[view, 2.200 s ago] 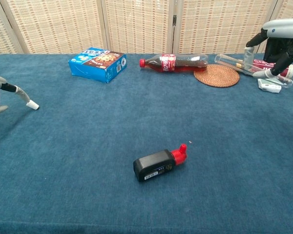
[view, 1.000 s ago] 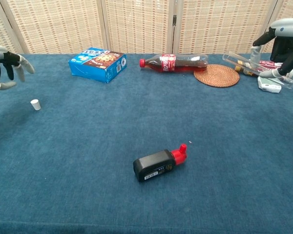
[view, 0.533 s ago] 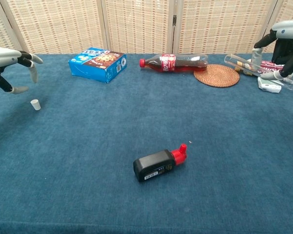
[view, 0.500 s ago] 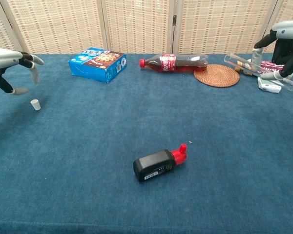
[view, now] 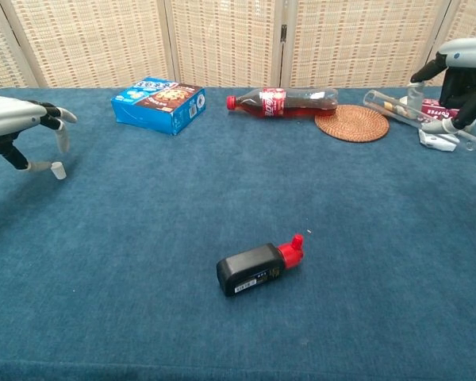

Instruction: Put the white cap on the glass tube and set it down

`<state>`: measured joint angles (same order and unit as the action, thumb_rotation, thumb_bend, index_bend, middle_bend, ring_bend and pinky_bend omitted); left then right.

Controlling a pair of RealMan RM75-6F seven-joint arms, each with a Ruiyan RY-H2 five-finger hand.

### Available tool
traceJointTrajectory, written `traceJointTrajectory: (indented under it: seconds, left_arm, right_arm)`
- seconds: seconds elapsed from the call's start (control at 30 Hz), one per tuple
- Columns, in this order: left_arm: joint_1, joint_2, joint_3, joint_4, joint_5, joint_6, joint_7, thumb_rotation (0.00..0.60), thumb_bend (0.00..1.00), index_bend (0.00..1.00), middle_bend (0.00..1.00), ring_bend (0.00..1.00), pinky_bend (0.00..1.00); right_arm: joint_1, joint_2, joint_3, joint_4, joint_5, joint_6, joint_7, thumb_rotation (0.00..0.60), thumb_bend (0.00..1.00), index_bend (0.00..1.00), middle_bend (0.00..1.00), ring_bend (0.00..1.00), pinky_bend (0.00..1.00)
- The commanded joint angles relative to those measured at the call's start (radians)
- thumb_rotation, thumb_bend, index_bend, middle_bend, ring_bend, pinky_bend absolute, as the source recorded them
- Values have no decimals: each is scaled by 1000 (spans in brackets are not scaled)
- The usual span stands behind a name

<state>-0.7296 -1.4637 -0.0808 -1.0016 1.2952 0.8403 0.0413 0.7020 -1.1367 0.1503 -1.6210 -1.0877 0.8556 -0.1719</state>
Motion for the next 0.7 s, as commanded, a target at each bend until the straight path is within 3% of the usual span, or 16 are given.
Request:
traceJointTrajectory:
  seconds: [0.03,0.7]
  left_arm:
    - [1,-9,-2,8,-1,-1,2,600,338,393,0,0,0]
    - [-4,-69,-20,77,-11,-22,17,600,339,437,0,0,0]
  right_arm:
    - [0,-1,0,0,0,0,-1,600,604,832,1000,1000,1000]
    - [-5,-3,-4,11,-1,-4,5,600,604,832,1000,1000,1000]
